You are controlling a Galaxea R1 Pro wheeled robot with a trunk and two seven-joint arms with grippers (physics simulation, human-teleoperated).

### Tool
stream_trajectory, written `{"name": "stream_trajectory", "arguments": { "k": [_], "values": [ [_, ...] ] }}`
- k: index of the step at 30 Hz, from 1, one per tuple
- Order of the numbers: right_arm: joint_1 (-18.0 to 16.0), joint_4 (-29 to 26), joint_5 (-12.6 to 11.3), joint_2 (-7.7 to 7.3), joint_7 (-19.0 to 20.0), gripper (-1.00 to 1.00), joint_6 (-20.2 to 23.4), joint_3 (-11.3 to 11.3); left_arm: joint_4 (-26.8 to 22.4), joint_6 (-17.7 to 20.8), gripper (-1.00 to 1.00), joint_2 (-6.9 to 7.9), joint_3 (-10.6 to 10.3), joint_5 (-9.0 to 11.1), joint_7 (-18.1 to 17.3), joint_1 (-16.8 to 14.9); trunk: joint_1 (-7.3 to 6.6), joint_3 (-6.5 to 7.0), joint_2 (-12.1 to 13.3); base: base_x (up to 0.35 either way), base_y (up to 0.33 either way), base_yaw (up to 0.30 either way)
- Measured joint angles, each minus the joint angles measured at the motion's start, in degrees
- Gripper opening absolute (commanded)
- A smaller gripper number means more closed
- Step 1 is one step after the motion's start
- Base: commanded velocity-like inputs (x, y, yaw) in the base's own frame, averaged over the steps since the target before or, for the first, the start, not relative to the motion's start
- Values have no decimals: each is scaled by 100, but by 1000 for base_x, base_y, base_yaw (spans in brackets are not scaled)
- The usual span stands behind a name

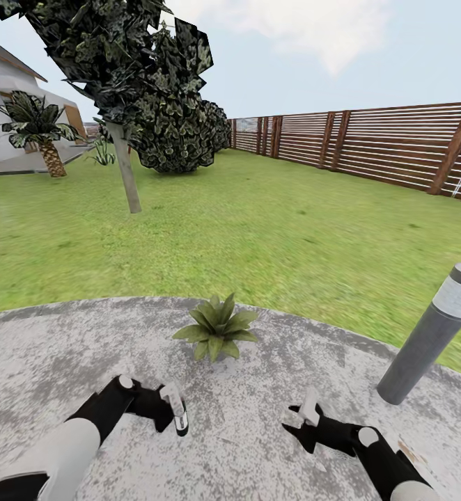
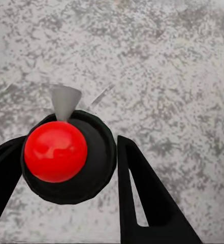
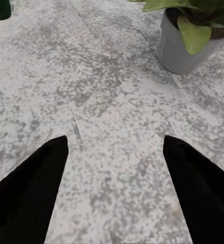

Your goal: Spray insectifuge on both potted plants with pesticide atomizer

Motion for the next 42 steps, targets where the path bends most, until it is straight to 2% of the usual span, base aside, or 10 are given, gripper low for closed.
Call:
{"name": "stream_trajectory", "arguments": {
  "k": [3,6,10,13,16,18,23,28,35,42],
  "values": [
    [-46,1,0,25,118,-100,0,8,9,17,-100,-155,-147,-331,-22,-3,0,0,0,0,0,0],
    [-59,2,1,82,168,-100,0,16,20,34,-100,-233,-333,-473,-35,5,0,0,0,0,0,0],
    [-167,-33,9,367,565,-100,-1,16,28,174,-100,-253,-592,-501,-36,30,0,0,0,0,0,0],
    [-264,-46,10,570,625,-100,-7,22,27,290,-100,-358,-709,-516,-32,30,0,0,0,0,0,0],
    [-312,-49,14,771,643,-100,-7,22,24,502,-100,-424,-1058,-532,-17,23,0,0,0,0,0,0],
    [-337,-64,12,853,655,-100,-6,22,17,635,-100,-489,-1177,-534,13,17,0,0,0,0,0,0],
    [-390,-75,21,1049,659,-100,-6,30,3,700,-100,-596,-1246,-543,25,-10,0,0,0,0,0,0],
    [-395,-57,28,1106,660,-100,-6,31,-162,703,-100,-628,-1251,-531,22,-22,0,0,0,0,0,0],
    [-399,-49,30,1144,667,-100,-6,31,-287,703,-100,-806,-1260,-527,24,-14,0,0,0,0,0,0],
    [-398,-49,39,1247,668,-100,-6,37,-289,671,-100,-829,-1262,-518,25,-7,0,0,0,0,0,0]
  ]
}}
